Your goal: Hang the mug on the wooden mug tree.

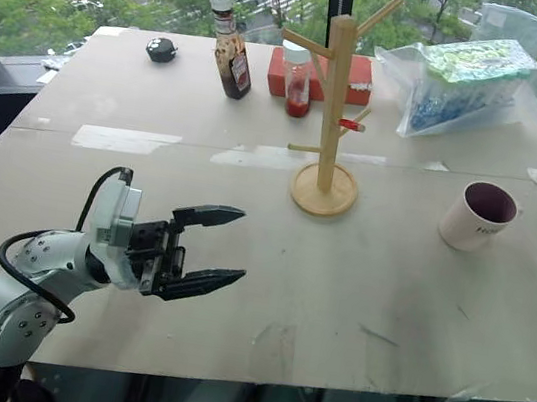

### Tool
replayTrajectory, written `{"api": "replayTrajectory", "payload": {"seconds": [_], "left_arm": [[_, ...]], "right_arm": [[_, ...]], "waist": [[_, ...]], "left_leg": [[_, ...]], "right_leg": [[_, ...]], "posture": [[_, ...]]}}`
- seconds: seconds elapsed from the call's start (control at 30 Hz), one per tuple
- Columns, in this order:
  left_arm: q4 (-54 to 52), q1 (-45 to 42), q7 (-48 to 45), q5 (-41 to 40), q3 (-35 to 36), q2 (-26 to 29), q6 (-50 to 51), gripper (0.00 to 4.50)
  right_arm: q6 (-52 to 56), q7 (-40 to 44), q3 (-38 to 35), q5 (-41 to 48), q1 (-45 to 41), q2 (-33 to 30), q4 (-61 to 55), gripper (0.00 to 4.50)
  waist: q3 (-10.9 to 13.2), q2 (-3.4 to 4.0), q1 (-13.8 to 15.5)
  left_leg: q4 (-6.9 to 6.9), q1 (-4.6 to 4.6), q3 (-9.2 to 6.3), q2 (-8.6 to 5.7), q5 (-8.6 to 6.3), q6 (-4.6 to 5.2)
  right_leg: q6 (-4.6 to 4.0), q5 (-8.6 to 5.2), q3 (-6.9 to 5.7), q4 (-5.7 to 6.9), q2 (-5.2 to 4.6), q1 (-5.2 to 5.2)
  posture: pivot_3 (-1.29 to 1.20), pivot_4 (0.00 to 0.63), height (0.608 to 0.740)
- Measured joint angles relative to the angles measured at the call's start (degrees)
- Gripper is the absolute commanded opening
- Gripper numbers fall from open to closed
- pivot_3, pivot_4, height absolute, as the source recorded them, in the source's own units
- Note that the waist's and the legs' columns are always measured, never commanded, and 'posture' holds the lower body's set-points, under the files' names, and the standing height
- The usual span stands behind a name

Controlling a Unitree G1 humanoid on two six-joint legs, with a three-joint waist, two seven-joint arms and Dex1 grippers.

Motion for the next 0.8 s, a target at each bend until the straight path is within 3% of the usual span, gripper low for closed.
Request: {"api": "replayTrajectory", "payload": {"seconds": [0.03,0.13,0.23,0.37,0.47,0.57,0.8], "left_arm": [[0.0,-0.15,-0.14,0.02,-0.02,-0.13,0.0,4.5],[0.01,-0.22,-0.26,0.29,-0.03,-0.18,0.0,4.5],[-0.05,-0.06,-0.17,0.6,-0.04,-0.23,0.0,4.5],[-1.55,0.66,0.79,0.62,-0.1,-0.23,0.19,4.5],[-5.31,0.67,3.51,0.54,-0.87,-0.26,1.33,4.5],[-7.12,0.87,5.04,0.53,-2.21,-0.36,2.02,4.5],[-12.25,-2.0,9.28,-3.58,-4.26,0.3,6.2,4.5]], "right_arm": [[-1.92,-0.09,1.21,-0.4,0.46,1.05,1.82,0.05],[-8.65,-0.48,5.43,-1.77,0.73,4.8,8.88,1.03],[-13.63,-0.05,7.47,-2.09,0.57,6.22,14.53,2.51],[-15.58,3.32,6.56,-0.42,1.26,4.97,13.8,4.31],[-11.92,10.61,1.74,8.85,1.52,3.81,5.65,4.42],[-11.45,13.1,0.1,12.31,-1.13,2.63,4.39,4.42],[-22.46,11.82,8.31,7.42,-13.83,1.9,22.75,4.42]], "waist": [[0.0,-0.01,-0.01],[0.01,0.01,0.05],[0.02,0.11,0.12],[0.03,0.11,0.17],[0.04,0.2,0.12],[0.03,0.16,0.15],[0.06,0.06,0.3]], "left_leg": [[0.01,0.03,0.0,0.01,0.0,0.0],[0.02,0.05,0.03,0.0,0.0,0.0],[0.02,0.05,0.05,-0.01,0.0,0.0],[0.01,0.03,0.01,0.0,0.0,0.0],[0.02,0.01,0.01,0.01,-0.01,0.01],[0.06,0.01,0.01,0.0,-0.02,0.04],[0.13,-0.02,0.0,-0.03,-0.02,0.04]], "right_leg": [[-0.01,0.0,0.01,0.0,0.01,0.02],[0.0,0.01,0.06,0.0,0.0,0.04],[0.01,0.01,0.08,-0.02,-0.01,0.02],[0.01,0.01,0.06,-0.04,-0.01,0.02],[0.01,0.01,0.08,-0.04,0.0,0.03],[0.04,0.03,0.07,-0.05,0.0,0.06],[0.06,0.05,0.03,-0.05,-0.02,0.05]], "posture": [[0.0,0.15,0.74],[0.0,0.15,0.74],[0.0,0.15,0.74],[0.0,0.15,0.74],[0.0,0.15,0.74],[0.0,0.15,0.74],[0.0,0.15,0.74]]}}
